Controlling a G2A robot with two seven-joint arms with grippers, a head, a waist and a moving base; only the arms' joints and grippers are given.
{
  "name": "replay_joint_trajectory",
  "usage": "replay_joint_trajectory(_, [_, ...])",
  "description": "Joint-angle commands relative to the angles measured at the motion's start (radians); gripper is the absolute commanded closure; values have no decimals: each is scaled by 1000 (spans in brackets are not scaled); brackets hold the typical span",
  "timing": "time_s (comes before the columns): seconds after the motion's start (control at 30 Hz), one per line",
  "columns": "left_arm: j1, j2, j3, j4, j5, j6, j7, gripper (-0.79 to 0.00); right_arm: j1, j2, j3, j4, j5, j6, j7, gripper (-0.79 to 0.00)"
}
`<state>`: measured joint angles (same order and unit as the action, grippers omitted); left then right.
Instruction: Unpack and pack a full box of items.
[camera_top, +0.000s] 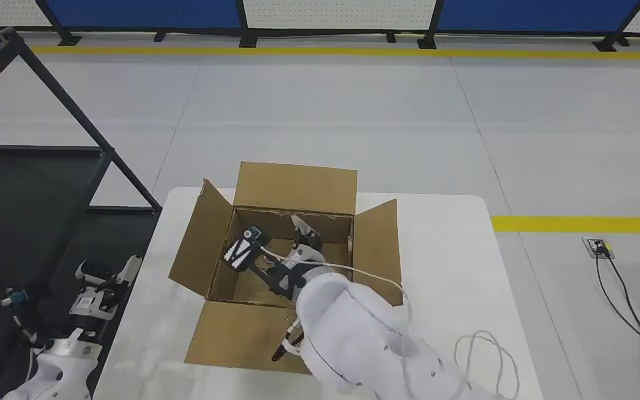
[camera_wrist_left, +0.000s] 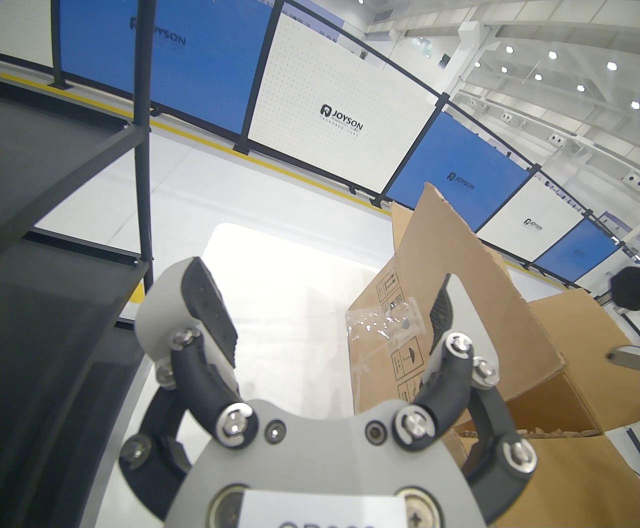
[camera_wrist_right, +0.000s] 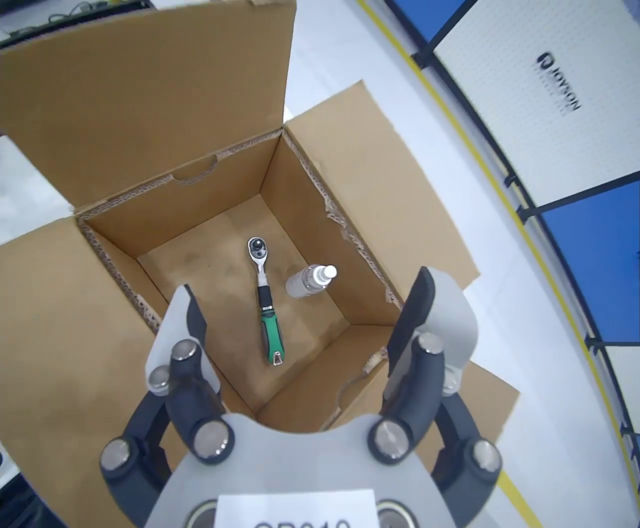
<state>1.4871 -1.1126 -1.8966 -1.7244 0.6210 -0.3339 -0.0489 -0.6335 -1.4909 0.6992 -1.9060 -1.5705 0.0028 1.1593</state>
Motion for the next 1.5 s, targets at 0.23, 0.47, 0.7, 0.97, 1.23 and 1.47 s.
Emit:
replay_joint_trajectory(0.23, [0, 0, 0, 0, 0, 0, 0, -785, -62, 11, 8, -103, -50, -36, -13, -785])
replay_joint_trajectory(0.47, [0, 0, 0, -5, 1, 2, 1, -785, -97, 11, 55, -67, 67, -51, -65, -785])
replay_joint_trajectory(0.7, [-6, 1, 41, -82, 93, -9, -21, -785, -202, 22, 311, -167, 299, 26, -183, -785])
replay_joint_trajectory(0.97, [-7, 2, 110, -121, 240, -36, -42, -785, -417, 49, 658, -293, 537, 50, -271, -785])
replay_joint_trajectory(1.23, [-29, 4, 160, -131, 293, -42, -89, -785, -514, 72, 884, -231, 758, -18, -213, -785])
replay_joint_trajectory(1.47, [-34, 3, 201, -146, 387, -13, -105, -785, -433, 92, 881, -52, 861, -114, -48, -785])
